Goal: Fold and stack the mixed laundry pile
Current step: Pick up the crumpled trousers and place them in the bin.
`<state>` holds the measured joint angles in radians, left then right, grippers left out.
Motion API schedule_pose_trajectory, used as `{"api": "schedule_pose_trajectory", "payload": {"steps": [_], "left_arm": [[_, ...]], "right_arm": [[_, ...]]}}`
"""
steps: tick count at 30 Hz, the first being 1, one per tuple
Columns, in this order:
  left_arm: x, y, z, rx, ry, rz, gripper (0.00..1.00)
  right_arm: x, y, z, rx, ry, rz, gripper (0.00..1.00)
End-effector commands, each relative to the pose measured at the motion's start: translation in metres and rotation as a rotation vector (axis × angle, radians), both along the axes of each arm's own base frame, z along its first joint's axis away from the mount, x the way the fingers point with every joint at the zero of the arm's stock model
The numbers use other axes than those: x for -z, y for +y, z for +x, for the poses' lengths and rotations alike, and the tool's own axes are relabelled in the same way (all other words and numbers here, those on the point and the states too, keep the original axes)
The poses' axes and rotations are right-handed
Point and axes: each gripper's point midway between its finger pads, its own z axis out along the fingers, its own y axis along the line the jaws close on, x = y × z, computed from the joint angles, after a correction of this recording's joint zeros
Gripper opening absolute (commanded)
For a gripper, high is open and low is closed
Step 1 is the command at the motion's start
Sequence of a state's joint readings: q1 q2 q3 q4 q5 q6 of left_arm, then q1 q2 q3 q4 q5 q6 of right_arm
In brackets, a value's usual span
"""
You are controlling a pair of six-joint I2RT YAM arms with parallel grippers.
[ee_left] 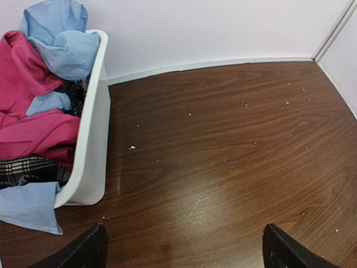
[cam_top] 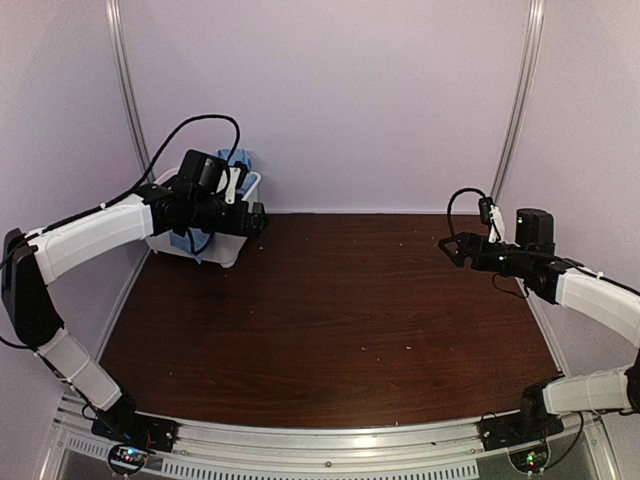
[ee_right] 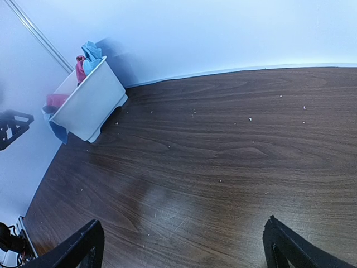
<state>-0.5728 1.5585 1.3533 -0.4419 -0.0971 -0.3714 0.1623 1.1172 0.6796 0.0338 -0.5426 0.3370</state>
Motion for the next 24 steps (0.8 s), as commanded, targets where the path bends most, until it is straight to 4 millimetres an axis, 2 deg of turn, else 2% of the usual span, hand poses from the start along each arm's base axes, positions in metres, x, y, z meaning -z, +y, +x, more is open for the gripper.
{"api": "schedule_pose_trajectory", "payload": {"steps": [1,3,5,7,10,14,18,24], "left_arm": [[-0.063,0.044,0.037,-0.135,-0.154,-0.094,0.98],[-0.080,0.057,0.054,-0.169,-0.193,-0.099,0.98],[-0.090,0.084,0.076,-0.253,-0.197,-0.074,0.98],[-0.094,0.113,0.098,-0.369,-0.195,-0.029,0.98],[-0.100,0.138,0.127,-0.445,-0.206,-0.032,0.98],[-0.089,0.167,0.165,-0.511,-0.203,-0.097,0.98],[-0.074,0.176,0.196,-0.520,-0.209,-0.099,0.98],[-0.036,0.184,0.236,-0.524,-0.177,-0.113,0.98]], "right_arm": [[-0.009,0.004,-0.002,-0.023,-0.027,0.001,1.00],[-0.011,0.004,-0.001,-0.024,-0.028,-0.004,1.00],[-0.013,0.004,0.000,-0.026,-0.030,-0.015,1.00],[-0.016,0.004,0.001,-0.028,-0.035,-0.023,1.00],[-0.018,0.004,0.000,-0.031,-0.033,-0.028,1.00],[-0.022,0.005,0.000,-0.031,-0.040,-0.014,1.00],[-0.016,0.006,-0.001,-0.034,-0.020,0.003,1.00],[-0.008,0.006,0.000,-0.031,0.000,-0.002,1.00]]}}
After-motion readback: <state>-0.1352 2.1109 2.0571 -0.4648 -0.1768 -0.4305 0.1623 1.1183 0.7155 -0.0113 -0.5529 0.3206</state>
